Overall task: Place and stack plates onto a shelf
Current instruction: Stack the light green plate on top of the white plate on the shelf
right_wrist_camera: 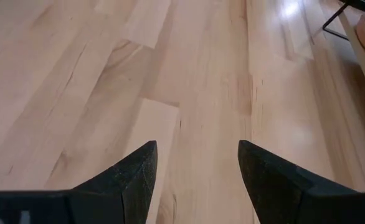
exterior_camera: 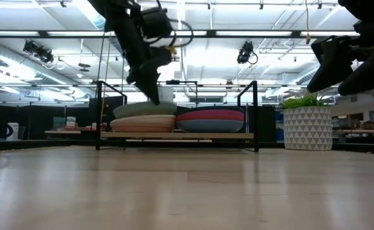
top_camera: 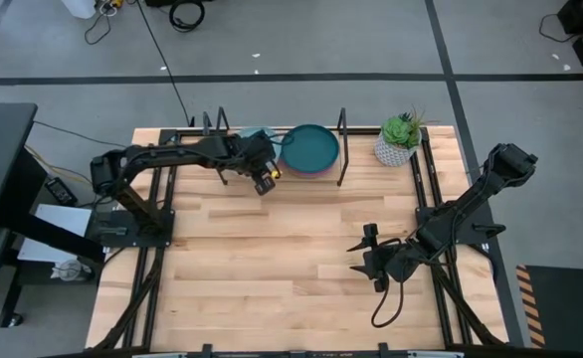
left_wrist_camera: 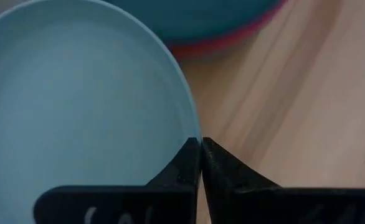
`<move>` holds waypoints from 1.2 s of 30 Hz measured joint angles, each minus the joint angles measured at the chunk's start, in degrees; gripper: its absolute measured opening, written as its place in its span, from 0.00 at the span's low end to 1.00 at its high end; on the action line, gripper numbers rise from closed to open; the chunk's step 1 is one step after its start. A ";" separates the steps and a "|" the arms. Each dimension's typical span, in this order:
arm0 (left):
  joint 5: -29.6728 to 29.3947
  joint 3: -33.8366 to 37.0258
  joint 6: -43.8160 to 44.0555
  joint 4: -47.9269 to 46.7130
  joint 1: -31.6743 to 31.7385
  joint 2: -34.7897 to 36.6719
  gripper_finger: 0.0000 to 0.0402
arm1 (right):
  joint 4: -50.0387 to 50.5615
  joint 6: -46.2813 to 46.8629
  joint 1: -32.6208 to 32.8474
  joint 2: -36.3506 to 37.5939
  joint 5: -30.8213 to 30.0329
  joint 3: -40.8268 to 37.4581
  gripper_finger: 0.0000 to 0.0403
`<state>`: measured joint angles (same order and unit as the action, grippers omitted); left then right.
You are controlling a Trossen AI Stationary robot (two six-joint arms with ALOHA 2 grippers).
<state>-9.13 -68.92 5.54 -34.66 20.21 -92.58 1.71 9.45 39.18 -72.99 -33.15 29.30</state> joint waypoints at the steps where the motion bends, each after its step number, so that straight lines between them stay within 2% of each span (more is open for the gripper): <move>1: 0.05 0.58 -0.13 -0.59 0.32 -0.20 0.04 | -0.04 -0.02 0.00 0.00 0.00 0.00 0.57; 5: -0.01 1.15 -1.10 -1.51 1.10 -2.28 0.04 | -0.27 -0.61 0.00 0.00 -0.02 0.00 0.57; 8: -0.13 1.13 -1.77 1.22 1.13 -2.63 0.08 | -0.66 -0.94 -0.04 0.00 -0.02 0.02 0.57; 15: 0.57 0.02 -3.43 3.20 1.35 -2.73 0.36 | -0.60 -0.42 -0.04 0.00 0.23 0.02 0.57; 18: -0.76 -0.73 -4.53 5.69 2.35 -2.69 0.44 | -0.67 -0.54 -0.04 0.00 0.24 0.02 0.57; 20: -4.02 -0.81 -4.38 9.65 2.77 -3.15 0.45 | -0.76 -0.52 -0.04 0.00 0.24 0.02 0.57; 25: -5.81 -0.81 -9.13 15.19 2.49 -6.92 0.44 | -0.77 0.43 -0.04 0.00 0.24 0.02 0.57; 27: -8.55 -0.81 -9.66 15.69 2.37 -8.61 0.44 | -0.80 0.88 0.00 0.00 0.26 0.02 0.57; 30: -9.11 -0.79 -9.93 15.07 2.51 -10.56 0.43 | -0.80 1.53 0.04 0.00 0.27 0.02 0.57; 36: -11.05 -1.95 -12.92 13.59 2.44 -9.74 0.43 | -0.89 1.94 0.04 0.00 0.27 0.02 0.55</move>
<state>-20.17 -70.87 -7.38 -21.07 22.65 -102.31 0.82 11.39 39.22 -72.99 -32.87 29.32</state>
